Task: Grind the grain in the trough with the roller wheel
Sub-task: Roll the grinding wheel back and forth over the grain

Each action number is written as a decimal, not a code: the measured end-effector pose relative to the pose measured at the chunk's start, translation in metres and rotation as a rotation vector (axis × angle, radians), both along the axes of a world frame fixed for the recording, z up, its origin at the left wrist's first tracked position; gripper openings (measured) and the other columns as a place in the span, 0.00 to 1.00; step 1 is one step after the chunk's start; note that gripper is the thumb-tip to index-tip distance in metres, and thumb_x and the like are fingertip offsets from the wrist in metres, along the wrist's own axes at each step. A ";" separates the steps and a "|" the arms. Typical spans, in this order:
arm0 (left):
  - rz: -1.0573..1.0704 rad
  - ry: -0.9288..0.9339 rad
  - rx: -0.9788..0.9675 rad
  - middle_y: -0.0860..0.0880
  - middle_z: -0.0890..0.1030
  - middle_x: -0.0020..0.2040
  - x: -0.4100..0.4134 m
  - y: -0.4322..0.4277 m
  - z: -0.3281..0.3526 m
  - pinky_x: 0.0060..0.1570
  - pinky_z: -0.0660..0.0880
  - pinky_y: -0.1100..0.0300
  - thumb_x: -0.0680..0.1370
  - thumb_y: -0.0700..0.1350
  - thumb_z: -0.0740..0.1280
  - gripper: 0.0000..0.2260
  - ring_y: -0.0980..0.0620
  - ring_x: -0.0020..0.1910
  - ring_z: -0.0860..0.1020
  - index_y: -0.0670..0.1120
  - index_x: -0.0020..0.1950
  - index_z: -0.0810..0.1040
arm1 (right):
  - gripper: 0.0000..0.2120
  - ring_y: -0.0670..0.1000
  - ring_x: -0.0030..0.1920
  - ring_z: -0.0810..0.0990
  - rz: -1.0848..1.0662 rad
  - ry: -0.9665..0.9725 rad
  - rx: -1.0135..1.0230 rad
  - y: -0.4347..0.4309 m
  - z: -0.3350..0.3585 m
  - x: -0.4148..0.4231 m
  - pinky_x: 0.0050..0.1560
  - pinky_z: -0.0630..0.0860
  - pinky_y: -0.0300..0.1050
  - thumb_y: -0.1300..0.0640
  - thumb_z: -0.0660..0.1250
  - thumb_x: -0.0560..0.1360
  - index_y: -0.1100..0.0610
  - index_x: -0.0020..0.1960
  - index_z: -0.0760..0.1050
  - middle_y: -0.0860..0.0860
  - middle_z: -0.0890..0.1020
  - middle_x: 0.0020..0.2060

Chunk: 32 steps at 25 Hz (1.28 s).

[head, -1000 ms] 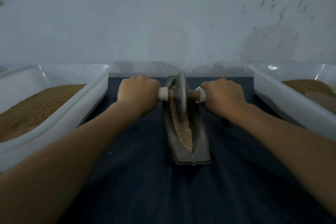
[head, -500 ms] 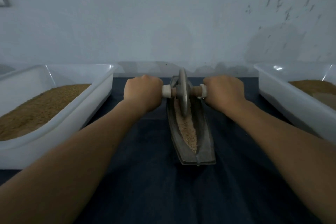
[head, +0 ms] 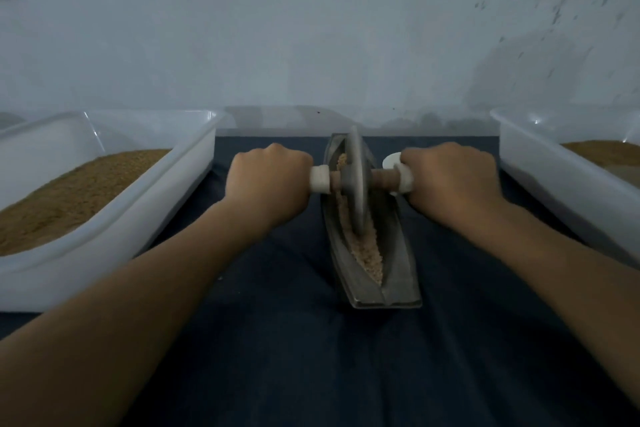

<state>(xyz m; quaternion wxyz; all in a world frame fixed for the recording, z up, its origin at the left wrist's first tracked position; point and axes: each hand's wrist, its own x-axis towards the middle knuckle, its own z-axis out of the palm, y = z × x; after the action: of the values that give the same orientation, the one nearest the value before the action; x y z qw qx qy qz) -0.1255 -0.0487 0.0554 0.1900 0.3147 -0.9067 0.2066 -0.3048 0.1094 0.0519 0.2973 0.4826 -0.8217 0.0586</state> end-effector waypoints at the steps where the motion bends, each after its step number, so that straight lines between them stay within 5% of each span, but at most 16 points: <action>1: 0.028 -0.010 0.055 0.51 0.71 0.36 -0.009 -0.005 0.005 0.34 0.65 0.54 0.76 0.48 0.66 0.02 0.49 0.32 0.69 0.52 0.47 0.77 | 0.09 0.54 0.36 0.77 -0.029 -0.046 0.031 -0.014 0.004 -0.004 0.33 0.64 0.43 0.49 0.71 0.74 0.48 0.42 0.70 0.48 0.78 0.36; 4: 0.027 -0.039 0.075 0.51 0.72 0.38 -0.011 -0.005 0.010 0.33 0.65 0.55 0.76 0.47 0.66 0.02 0.49 0.33 0.70 0.52 0.48 0.77 | 0.08 0.53 0.39 0.77 -0.045 -0.101 0.088 -0.016 0.010 -0.009 0.36 0.68 0.45 0.49 0.69 0.75 0.49 0.43 0.71 0.48 0.80 0.40; 9: -0.241 0.097 -0.222 0.56 0.56 0.26 0.045 0.016 -0.002 0.28 0.48 0.67 0.62 0.53 0.69 0.16 0.55 0.22 0.52 0.57 0.34 0.60 | 0.19 0.43 0.22 0.55 0.184 0.180 -0.070 0.050 -0.001 0.005 0.25 0.50 0.33 0.41 0.70 0.61 0.47 0.37 0.61 0.41 0.55 0.24; 12: -0.131 0.021 -0.126 0.56 0.59 0.27 0.032 0.009 -0.008 0.26 0.51 0.64 0.67 0.51 0.70 0.15 0.54 0.22 0.55 0.56 0.35 0.62 | 0.18 0.44 0.23 0.59 0.097 0.097 0.014 0.031 0.000 0.005 0.27 0.53 0.35 0.45 0.74 0.63 0.47 0.36 0.65 0.41 0.60 0.24; 15: 0.003 0.034 -0.002 0.52 0.69 0.34 -0.009 -0.006 0.002 0.31 0.63 0.56 0.76 0.48 0.66 0.02 0.50 0.30 0.68 0.52 0.44 0.73 | 0.08 0.51 0.35 0.72 -0.053 -0.054 0.043 -0.013 0.005 0.000 0.33 0.63 0.43 0.50 0.70 0.74 0.48 0.43 0.71 0.45 0.76 0.36; 18: -0.003 -0.018 0.077 0.51 0.75 0.39 -0.013 -0.009 0.006 0.35 0.67 0.54 0.76 0.48 0.65 0.02 0.47 0.36 0.72 0.52 0.46 0.76 | 0.05 0.51 0.36 0.73 -0.054 -0.109 0.109 -0.015 0.012 -0.005 0.34 0.65 0.44 0.49 0.69 0.75 0.47 0.45 0.74 0.47 0.78 0.39; 20: -0.097 0.032 0.015 0.55 0.68 0.32 0.011 -0.001 -0.005 0.30 0.62 0.58 0.73 0.52 0.67 0.05 0.51 0.29 0.66 0.55 0.40 0.72 | 0.11 0.45 0.26 0.63 0.068 0.076 0.038 0.009 0.004 -0.003 0.27 0.57 0.39 0.45 0.71 0.69 0.47 0.38 0.69 0.43 0.68 0.29; 23: -0.238 0.083 -0.141 0.58 0.58 0.26 0.042 0.009 -0.008 0.26 0.50 0.67 0.64 0.55 0.68 0.15 0.56 0.22 0.56 0.58 0.33 0.61 | 0.18 0.39 0.24 0.48 0.204 0.240 -0.075 0.036 0.005 0.003 0.29 0.46 0.32 0.41 0.68 0.58 0.47 0.34 0.60 0.40 0.52 0.24; 26: -0.109 0.028 -0.059 0.56 0.64 0.29 0.020 0.004 -0.011 0.26 0.56 0.63 0.69 0.52 0.68 0.09 0.54 0.24 0.61 0.56 0.35 0.69 | 0.15 0.44 0.23 0.58 0.052 0.175 0.060 0.012 0.002 -0.001 0.27 0.51 0.35 0.43 0.70 0.64 0.46 0.34 0.64 0.42 0.61 0.25; 29: -0.005 -0.016 0.141 0.51 0.74 0.38 -0.023 -0.017 0.009 0.35 0.67 0.54 0.76 0.48 0.65 0.04 0.47 0.35 0.72 0.53 0.48 0.78 | 0.08 0.52 0.36 0.73 -0.053 -0.067 0.090 -0.033 0.011 -0.010 0.34 0.67 0.43 0.48 0.70 0.75 0.48 0.41 0.72 0.47 0.78 0.38; 32: -0.018 -0.061 0.181 0.51 0.76 0.40 -0.024 -0.020 0.014 0.35 0.67 0.54 0.76 0.49 0.66 0.03 0.49 0.34 0.72 0.53 0.48 0.78 | 0.04 0.52 0.38 0.76 -0.038 -0.094 0.123 -0.029 0.017 -0.010 0.35 0.68 0.44 0.50 0.70 0.75 0.47 0.44 0.75 0.48 0.79 0.40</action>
<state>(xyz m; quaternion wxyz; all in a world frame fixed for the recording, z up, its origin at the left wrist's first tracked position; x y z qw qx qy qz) -0.1499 -0.0690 0.0692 0.1349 0.3161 -0.9298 0.1315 -0.3146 0.0805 0.0691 0.2293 0.4811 -0.8458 0.0252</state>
